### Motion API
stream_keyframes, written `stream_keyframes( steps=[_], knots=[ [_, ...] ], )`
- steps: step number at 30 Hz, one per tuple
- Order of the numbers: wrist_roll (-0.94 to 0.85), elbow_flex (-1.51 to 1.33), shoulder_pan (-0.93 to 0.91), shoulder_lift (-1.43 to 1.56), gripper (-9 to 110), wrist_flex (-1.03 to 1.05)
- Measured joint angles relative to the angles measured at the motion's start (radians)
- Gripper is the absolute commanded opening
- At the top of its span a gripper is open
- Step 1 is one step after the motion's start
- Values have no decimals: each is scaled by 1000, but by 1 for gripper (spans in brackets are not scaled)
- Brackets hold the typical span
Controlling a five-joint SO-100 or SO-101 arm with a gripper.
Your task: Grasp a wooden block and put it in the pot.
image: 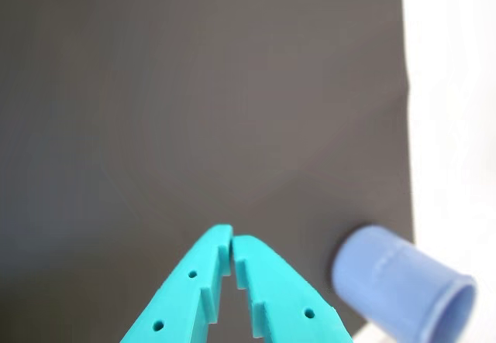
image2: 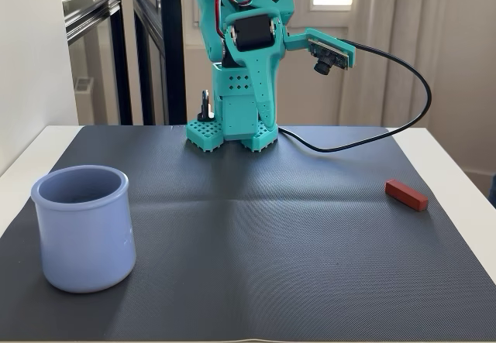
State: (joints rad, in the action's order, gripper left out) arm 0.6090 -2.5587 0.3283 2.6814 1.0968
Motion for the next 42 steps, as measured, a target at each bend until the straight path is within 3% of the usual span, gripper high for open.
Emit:
stream_keyframes(
  steps=[11,17,30,42],
  knots=[
    [750,15,370,-245,0,-8],
    [1066,18,557,-310,9,-152],
    [1445,69,635,-518,21,-318],
    [1542,299,669,-828,24,-324]
  ],
)
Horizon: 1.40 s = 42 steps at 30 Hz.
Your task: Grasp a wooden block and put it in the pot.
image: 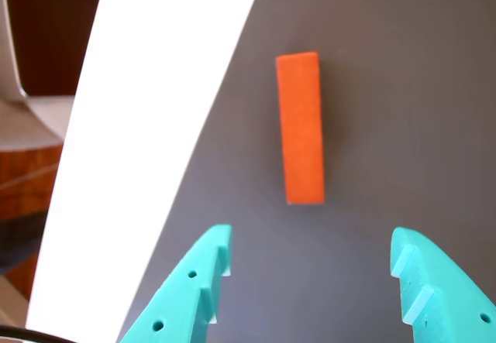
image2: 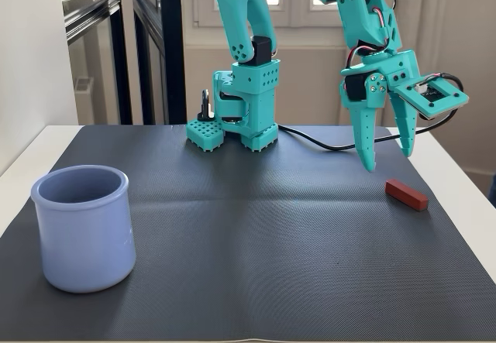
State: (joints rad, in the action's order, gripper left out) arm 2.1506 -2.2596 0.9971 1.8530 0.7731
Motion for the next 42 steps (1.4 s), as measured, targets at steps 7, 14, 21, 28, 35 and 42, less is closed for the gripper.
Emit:
stream_keyframes(
  steps=[7,14,21,28,35,42],
  knots=[
    [0,91,0,-137,24,0],
    [0,141,-2,-190,24,0],
    [0,212,0,-308,24,0],
    [-2,258,-20,-368,24,0],
    [-46,258,-57,-373,16,-2],
    [-75,258,-66,-373,14,-2]
  ],
)
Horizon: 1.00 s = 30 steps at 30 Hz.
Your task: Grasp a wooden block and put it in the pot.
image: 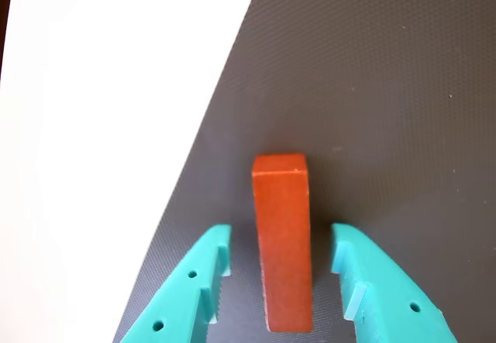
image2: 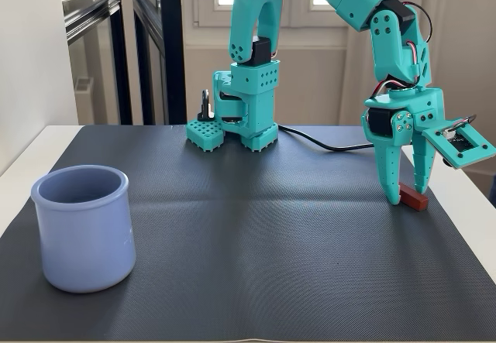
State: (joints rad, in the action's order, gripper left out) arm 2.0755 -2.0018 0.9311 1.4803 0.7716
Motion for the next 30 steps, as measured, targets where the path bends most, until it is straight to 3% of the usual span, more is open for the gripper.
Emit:
stream_keyframes(
  steps=[6,11,30],
  knots=[
    [-15,-20,0,2,13,-3],
    [-17,-28,-12,3,6,-2],
    [-87,-37,-25,6,5,0]
  ],
)
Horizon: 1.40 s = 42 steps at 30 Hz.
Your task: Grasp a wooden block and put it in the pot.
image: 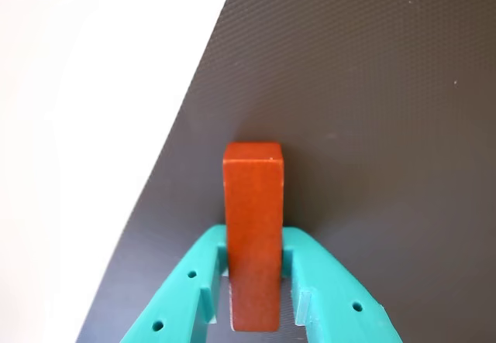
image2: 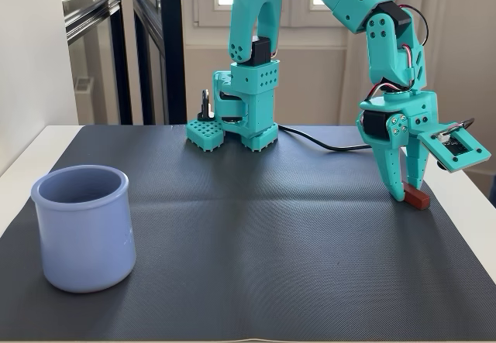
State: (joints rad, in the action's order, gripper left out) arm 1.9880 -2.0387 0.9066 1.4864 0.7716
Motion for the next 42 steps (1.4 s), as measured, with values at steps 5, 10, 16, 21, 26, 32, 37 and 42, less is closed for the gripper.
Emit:
stream_keyframes(
  steps=[5,10,16,21,26,32,37,42],
  knots=[
    [-110,2,-66,66,5,0],
    [-239,2,-147,161,5,0],
    [-448,2,-268,290,5,2],
    [-657,2,-394,399,5,2],
    [-847,2,-514,492,5,2],
    [-1117,0,-669,568,5,2],
    [-1373,0,-799,620,5,2],
    [-1583,0,-922,650,5,2]
  ],
)
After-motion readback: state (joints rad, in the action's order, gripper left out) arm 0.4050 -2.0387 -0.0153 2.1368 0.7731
